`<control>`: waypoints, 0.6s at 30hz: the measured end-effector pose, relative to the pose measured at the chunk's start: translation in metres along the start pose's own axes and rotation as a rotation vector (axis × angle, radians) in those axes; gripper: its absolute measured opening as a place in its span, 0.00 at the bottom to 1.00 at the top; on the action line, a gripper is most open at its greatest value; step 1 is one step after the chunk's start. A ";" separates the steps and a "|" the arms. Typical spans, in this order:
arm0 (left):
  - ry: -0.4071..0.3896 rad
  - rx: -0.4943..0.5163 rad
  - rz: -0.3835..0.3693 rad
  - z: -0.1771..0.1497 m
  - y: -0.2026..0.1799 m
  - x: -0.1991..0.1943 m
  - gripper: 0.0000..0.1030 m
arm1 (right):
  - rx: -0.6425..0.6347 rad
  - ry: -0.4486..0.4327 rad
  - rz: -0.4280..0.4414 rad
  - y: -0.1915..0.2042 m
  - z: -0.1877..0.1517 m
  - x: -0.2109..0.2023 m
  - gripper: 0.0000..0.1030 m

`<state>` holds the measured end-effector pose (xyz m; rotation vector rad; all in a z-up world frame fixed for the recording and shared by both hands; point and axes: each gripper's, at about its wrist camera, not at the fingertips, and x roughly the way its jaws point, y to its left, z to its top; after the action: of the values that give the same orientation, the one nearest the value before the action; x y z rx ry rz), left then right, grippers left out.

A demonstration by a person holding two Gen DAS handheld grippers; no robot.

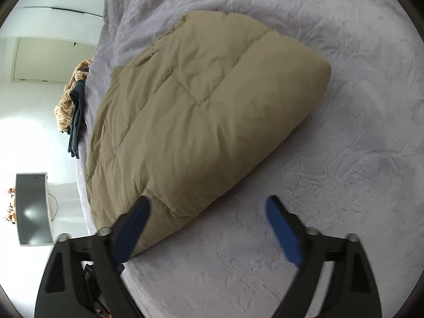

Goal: Fold large clothes

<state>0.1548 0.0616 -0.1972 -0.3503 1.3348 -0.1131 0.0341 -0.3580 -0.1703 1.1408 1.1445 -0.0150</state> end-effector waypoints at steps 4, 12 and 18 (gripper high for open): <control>-0.008 -0.031 0.006 0.002 0.006 0.002 0.99 | 0.024 0.008 0.035 -0.004 0.002 0.005 1.00; 0.050 -0.189 -0.190 0.006 0.029 0.024 0.99 | 0.037 0.042 0.113 -0.005 0.005 0.021 1.00; -0.015 -0.265 -0.279 0.019 0.037 0.033 0.99 | 0.076 0.067 0.223 -0.002 0.014 0.046 1.00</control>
<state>0.1769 0.0912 -0.2358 -0.7604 1.2823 -0.1670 0.0646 -0.3453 -0.2056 1.3404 1.0773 0.1543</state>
